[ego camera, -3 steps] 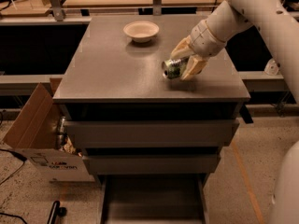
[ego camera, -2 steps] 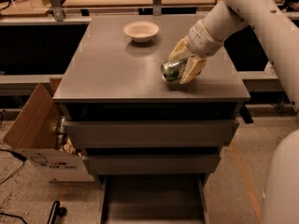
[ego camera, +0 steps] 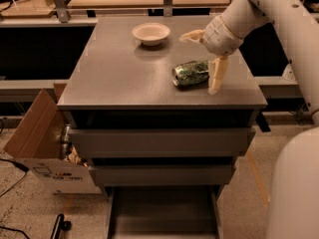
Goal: Pick green can from bottom drawer and place on counter
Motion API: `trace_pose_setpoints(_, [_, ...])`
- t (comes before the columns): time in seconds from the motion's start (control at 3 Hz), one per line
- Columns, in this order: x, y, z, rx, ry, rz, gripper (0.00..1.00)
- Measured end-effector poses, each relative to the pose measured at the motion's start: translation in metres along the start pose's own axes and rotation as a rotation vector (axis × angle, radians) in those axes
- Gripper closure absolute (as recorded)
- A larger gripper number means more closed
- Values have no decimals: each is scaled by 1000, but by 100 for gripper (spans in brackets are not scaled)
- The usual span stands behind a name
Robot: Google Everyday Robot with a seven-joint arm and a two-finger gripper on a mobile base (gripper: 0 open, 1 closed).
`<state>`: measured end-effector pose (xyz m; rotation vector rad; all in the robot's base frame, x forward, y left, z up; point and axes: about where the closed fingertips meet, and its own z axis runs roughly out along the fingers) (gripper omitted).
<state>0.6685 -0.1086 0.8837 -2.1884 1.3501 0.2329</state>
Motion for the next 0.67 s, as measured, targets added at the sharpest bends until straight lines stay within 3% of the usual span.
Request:
trace_pose_setpoints(0.33, [9,-2,-23,27,-44,51,0])
trace_pose_setpoints(0.67, [36,3,-46,98,-90,155,0])
